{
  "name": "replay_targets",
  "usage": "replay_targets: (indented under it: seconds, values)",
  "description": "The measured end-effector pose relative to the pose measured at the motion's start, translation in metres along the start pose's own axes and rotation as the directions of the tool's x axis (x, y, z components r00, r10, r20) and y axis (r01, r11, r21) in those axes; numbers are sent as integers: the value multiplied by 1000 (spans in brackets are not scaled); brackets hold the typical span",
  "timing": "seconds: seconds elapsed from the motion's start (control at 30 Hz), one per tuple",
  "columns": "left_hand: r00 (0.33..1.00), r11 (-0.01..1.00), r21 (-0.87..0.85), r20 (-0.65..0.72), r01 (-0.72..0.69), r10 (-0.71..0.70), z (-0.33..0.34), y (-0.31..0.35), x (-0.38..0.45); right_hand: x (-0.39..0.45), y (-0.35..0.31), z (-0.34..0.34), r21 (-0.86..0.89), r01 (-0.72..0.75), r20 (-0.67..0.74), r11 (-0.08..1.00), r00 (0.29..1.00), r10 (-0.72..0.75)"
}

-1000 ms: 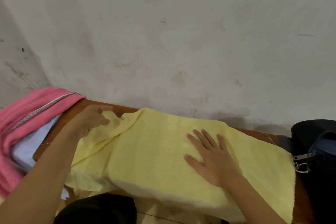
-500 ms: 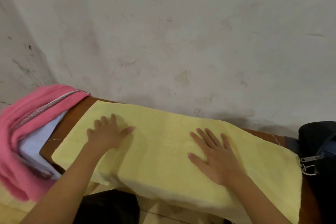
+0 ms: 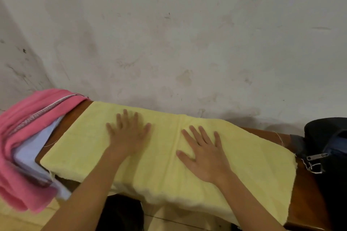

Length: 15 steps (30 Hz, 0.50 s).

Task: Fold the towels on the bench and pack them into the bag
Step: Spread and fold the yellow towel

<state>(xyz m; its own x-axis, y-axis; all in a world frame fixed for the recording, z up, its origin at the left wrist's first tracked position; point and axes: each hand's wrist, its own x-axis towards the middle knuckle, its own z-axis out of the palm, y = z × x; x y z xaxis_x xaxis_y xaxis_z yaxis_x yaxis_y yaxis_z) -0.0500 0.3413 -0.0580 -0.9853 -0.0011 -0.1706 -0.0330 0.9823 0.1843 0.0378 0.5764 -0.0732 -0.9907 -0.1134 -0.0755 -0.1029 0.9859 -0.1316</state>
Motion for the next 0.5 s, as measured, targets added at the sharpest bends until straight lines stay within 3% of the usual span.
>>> replay_targets:
  seconds: [0.07, 0.1, 0.17, 0.2, 0.3, 0.4, 0.5]
  values:
    - [988, 990, 22, 59, -142, 141, 10, 41, -23, 1, -1, 0, 94, 44, -54, 995, 998, -39]
    - [975, 979, 15, 94, -205, 203, 16, 57, -33, 1, 0, -1, 222, 66, -116, 973, 992, -41]
    - [957, 964, 19, 131, -264, 259, 29, 74, -47, -8, 7, -7, 517, 81, -257, 852, 964, 64]
    - [959, 963, 49, 120, -265, 258, 34, 77, -50, -14, 16, -9, 576, 83, -331, 813, 933, 139]
    - [963, 962, 99, 118, -254, 243, 36, 76, -51, -37, 56, -24, 509, -57, -433, 859, 845, 312]
    - [960, 960, 67, 96, -271, 264, 31, 82, -51, -56, 101, -35, 342, -314, -311, 886, 851, 422]
    - [901, 900, 50, -11, -432, 433, 32, 97, -58, -70, 119, -39, 251, -484, -139, 838, 839, 526]
